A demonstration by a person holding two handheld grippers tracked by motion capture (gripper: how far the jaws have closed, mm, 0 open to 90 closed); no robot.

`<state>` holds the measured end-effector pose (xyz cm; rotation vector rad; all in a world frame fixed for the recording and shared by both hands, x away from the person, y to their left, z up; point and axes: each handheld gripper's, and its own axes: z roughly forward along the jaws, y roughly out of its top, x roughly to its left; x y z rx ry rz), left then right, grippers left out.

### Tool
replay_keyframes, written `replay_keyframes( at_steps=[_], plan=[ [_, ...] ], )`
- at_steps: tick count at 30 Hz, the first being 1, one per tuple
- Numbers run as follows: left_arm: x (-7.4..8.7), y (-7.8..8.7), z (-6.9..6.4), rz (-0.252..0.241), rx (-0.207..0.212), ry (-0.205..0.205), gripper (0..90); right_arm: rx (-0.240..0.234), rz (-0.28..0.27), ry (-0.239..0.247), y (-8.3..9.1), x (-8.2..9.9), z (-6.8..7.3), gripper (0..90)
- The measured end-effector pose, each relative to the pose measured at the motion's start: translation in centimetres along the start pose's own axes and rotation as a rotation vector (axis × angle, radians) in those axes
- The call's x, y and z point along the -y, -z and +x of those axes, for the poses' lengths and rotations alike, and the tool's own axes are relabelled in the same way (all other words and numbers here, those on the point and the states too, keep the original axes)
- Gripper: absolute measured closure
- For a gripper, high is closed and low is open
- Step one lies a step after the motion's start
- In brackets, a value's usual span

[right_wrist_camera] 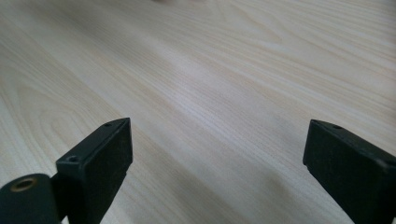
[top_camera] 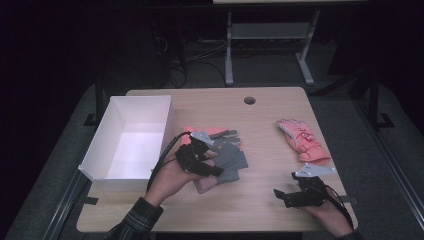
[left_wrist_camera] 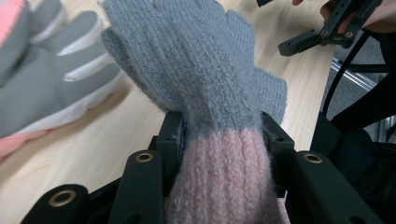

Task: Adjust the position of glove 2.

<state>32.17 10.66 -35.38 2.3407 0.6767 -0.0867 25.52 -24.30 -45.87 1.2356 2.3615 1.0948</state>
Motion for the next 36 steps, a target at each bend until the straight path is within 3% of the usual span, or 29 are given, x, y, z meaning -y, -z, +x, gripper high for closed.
replay_keyframes(
  at_steps=[7,21,26,30,36],
  plan=[
    [-0.7,2.4,0.4,-0.017,-0.029,-0.001,59.7,0.002,-0.003,0.004,-0.1,0.0,0.0,7.9],
    [-1.1,7.0,2.3,-0.078,-0.084,0.043,59.7,0.008,-0.003,0.004,-0.2,0.1,-0.1,7.9],
    [-0.9,8.6,3.5,-0.094,-0.124,0.068,59.7,0.007,-0.003,0.002,-0.2,0.1,-0.1,7.9],
    [-0.7,10.8,4.6,-0.093,-0.193,0.080,59.7,0.003,-0.002,0.003,-0.2,0.1,-0.2,7.9],
    [-0.1,13.3,5.9,-0.127,-0.249,0.115,59.7,0.005,-0.006,-0.003,-0.2,0.0,-0.3,7.9]
  ],
)
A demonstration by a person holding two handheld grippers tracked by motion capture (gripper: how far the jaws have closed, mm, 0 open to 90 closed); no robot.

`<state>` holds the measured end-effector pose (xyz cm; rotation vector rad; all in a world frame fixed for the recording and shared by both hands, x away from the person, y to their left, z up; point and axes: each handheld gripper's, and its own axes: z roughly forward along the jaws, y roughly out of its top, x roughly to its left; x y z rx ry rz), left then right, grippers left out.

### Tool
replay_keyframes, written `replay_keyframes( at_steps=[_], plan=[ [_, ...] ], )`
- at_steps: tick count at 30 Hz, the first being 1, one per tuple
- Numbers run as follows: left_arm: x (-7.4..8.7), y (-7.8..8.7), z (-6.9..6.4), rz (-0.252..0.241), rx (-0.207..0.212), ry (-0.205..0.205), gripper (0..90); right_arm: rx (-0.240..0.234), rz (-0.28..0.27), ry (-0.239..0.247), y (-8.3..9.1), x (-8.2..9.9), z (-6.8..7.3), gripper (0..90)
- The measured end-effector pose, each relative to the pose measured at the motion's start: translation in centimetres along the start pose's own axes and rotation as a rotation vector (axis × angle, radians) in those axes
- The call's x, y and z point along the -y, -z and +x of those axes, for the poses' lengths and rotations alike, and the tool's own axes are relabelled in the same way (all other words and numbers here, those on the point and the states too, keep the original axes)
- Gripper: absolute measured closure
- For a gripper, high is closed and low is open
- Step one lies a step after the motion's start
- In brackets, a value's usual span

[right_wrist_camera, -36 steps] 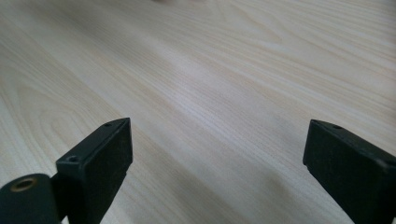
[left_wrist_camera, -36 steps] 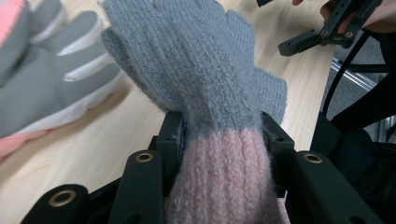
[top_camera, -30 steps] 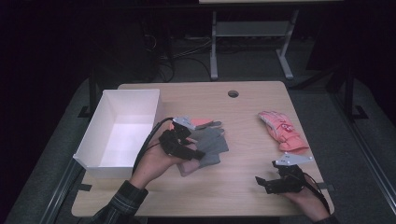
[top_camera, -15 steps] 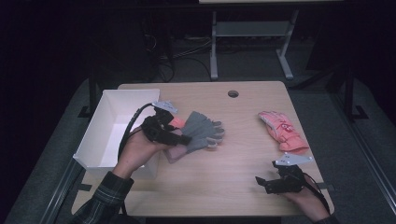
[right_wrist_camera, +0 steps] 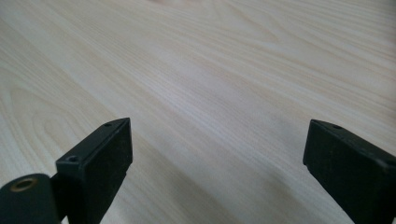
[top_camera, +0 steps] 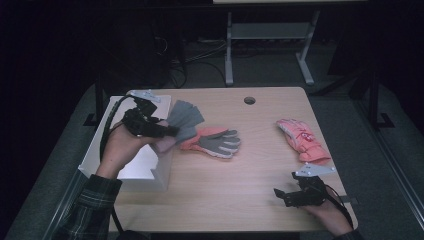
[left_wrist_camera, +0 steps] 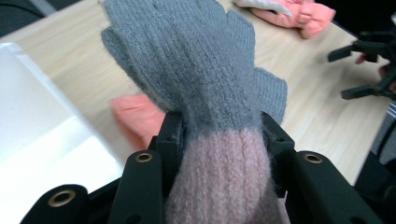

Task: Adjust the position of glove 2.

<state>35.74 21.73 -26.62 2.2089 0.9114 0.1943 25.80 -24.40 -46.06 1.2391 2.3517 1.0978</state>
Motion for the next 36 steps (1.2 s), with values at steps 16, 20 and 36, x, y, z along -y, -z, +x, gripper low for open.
replay_keyframes(
  at_steps=[16,20,36],
  plan=[
    [4.3,1.4,7.6,-0.038,-0.172,0.173,59.6,-0.014,0.023,0.014,-0.6,-0.2,0.0,7.9],
    [5.3,0.7,8.8,-0.015,-0.202,0.200,59.6,-0.015,0.024,0.009,-0.6,-0.2,0.1,7.9],
    [10.0,-4.3,13.2,0.177,-0.290,0.263,58.2,-0.013,0.029,0.014,-0.6,-0.1,0.0,7.9]
  ],
)
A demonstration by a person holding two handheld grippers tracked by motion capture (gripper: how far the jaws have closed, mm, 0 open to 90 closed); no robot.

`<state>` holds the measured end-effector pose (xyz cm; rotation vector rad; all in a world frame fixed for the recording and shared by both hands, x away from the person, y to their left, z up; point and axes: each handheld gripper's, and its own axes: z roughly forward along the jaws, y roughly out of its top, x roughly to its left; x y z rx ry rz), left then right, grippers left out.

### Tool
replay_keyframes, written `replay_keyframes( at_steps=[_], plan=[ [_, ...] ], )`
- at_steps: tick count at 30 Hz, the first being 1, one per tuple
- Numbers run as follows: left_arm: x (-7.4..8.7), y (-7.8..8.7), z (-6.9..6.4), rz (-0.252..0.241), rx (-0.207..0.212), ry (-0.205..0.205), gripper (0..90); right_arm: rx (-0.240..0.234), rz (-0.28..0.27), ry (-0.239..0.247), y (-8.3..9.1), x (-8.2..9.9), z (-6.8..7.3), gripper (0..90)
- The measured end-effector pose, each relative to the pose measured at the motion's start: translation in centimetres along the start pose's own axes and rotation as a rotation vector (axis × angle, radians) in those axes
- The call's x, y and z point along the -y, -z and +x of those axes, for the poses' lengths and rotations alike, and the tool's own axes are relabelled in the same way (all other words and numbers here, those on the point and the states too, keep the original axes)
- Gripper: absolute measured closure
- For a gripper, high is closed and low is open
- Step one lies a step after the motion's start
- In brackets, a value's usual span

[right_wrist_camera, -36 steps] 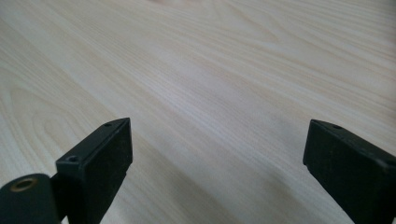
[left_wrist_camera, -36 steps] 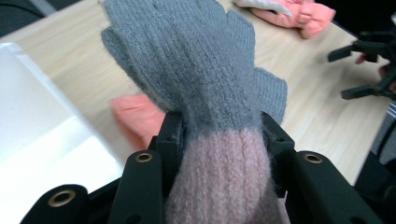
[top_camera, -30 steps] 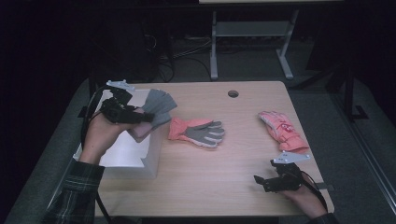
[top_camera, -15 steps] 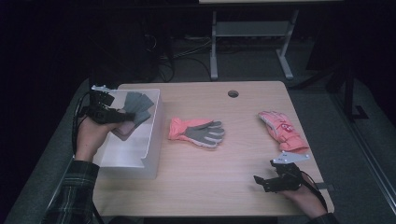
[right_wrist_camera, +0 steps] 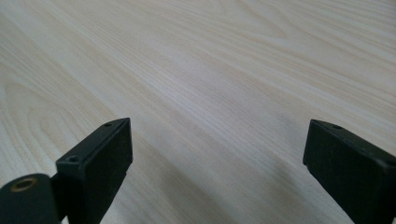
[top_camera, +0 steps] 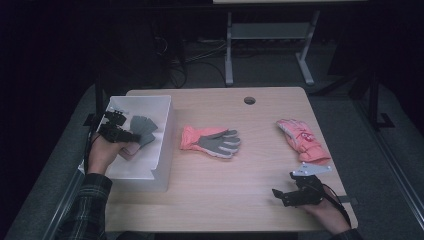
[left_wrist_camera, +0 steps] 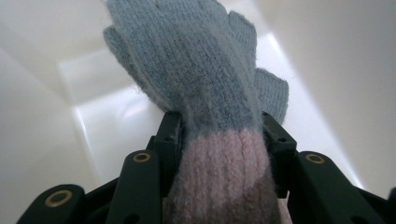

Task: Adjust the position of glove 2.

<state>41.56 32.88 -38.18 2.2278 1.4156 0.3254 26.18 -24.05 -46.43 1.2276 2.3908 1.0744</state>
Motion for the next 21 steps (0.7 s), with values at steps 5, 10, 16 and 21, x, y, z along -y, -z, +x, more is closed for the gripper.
replay_keyframes(
  at_steps=[5,10,16,21],
  plan=[
    [0.3,-1.1,-0.1,0.058,-0.028,-0.021,55.3,0.000,-0.001,-0.005,0.0,0.0,0.0,7.9],
    [0.7,-2.6,0.0,0.131,-0.052,-0.023,52.6,0.003,-0.003,-0.006,0.2,0.1,-0.1,7.9],
    [0.7,-3.1,-0.4,0.133,-0.081,-0.035,31.7,0.001,-0.001,-0.006,0.1,0.1,-0.1,7.9],
    [0.2,-2.1,-0.6,0.073,-0.090,-0.019,20.9,0.003,-0.002,-0.009,0.2,0.2,-0.1,7.9]
  ],
)
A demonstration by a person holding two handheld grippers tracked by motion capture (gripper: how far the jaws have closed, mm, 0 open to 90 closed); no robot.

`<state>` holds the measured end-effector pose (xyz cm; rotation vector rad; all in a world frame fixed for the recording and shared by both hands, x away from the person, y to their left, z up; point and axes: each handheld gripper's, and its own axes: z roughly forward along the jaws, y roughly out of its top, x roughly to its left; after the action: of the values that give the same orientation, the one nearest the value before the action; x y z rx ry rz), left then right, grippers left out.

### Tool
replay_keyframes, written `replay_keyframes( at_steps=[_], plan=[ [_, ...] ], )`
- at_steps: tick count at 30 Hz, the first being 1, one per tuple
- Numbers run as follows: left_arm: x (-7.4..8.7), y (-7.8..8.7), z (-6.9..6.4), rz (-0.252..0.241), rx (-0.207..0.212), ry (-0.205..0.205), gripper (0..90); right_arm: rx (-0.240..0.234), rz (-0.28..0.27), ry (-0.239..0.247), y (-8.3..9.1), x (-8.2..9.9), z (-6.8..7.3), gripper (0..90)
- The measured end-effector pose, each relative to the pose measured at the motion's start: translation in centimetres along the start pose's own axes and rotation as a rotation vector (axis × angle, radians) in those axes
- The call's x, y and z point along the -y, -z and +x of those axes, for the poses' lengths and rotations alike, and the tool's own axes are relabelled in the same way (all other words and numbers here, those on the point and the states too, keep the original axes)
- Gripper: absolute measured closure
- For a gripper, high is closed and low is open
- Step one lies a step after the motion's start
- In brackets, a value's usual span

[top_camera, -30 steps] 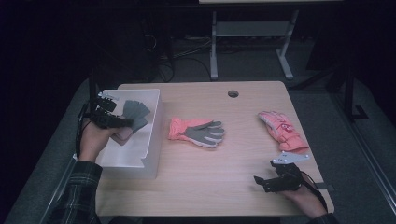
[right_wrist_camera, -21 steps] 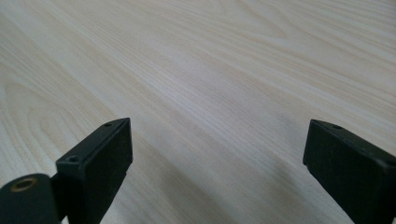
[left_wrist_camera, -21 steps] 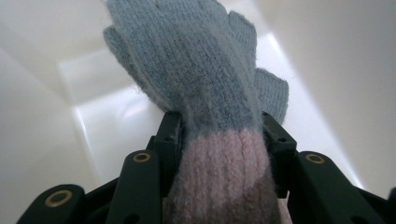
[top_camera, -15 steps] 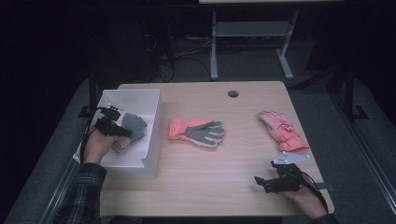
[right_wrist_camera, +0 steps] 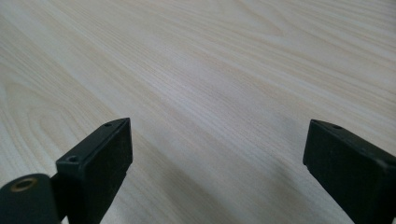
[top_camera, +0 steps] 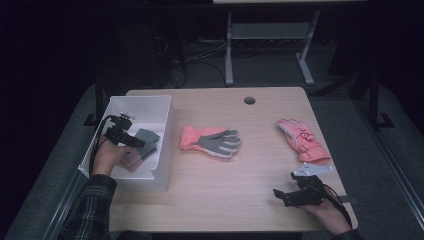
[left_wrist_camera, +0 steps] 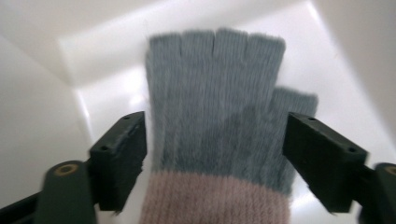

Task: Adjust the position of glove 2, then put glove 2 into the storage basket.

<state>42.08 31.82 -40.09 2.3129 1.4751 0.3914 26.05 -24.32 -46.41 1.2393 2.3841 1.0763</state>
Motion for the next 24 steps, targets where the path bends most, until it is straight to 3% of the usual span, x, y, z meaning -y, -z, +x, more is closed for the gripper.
replay_keyframes(
  at_steps=[3,5,14,22,24],
  plan=[
    [-0.5,1.2,-0.1,-0.036,0.005,-0.004,18.1,-0.001,-0.001,0.001,0.0,0.0,0.1,7.9],
    [-0.8,2.8,-0.3,-0.088,0.039,-0.010,18.1,0.000,0.002,0.003,-0.1,-0.1,0.1,7.9],
    [-1.6,5.9,-1.4,-0.181,0.095,-0.044,17.9,0.001,0.002,-0.003,-0.1,0.0,0.1,7.9],
    [-2.8,7.9,-4.3,-0.251,0.172,-0.105,18.0,0.000,0.007,0.000,-0.1,0.0,0.2,7.9],
    [-3.3,8.5,-5.8,-0.273,0.212,-0.136,18.4,-0.001,0.005,0.001,-0.1,0.0,0.1,7.9]
  ],
)
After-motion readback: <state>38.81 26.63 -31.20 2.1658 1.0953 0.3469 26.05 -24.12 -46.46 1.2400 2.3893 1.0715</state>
